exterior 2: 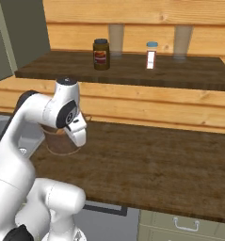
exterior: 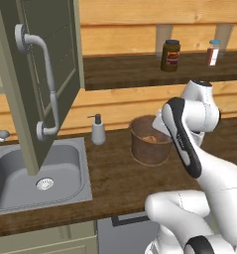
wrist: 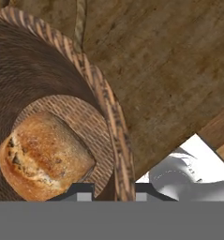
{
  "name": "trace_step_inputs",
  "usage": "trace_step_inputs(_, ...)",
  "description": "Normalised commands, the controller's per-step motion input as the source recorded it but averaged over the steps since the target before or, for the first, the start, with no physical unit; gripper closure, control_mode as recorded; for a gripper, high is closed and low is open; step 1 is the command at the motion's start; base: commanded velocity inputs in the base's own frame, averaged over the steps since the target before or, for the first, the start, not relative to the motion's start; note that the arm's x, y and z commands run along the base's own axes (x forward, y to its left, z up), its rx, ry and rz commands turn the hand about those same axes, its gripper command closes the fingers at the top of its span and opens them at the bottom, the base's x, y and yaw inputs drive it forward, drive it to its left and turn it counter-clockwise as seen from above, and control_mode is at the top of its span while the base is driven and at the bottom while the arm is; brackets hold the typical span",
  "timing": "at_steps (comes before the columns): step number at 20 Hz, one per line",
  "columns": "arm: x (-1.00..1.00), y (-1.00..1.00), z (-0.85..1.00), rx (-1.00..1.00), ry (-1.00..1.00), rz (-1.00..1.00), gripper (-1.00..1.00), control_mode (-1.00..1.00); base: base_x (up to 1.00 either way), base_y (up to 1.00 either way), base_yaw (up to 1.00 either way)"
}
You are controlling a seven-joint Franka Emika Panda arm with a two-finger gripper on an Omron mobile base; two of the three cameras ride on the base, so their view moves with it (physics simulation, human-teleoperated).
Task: Open the cabinet, pick up the bread from the cabinet and place it in the basket. Then move the basket to the dining counter.
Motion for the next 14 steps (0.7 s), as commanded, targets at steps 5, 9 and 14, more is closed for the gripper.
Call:
trace_step_inputs(5,-0.7,-0.05,0.45,0.0,-0.05,-0.11,1.0,-1.0,0.0,0.0,0.0)
trace_step_inputs(9,-0.47,-0.21,0.47,0.0,0.0,-0.09,1.0,-1.0,0.0,0.0,0.0)
trace_step_inputs(14,-0.08,-0.47,0.15,-0.03,-0.01,-0.07,1.0,-1.0,0.0,0.0,0.0)
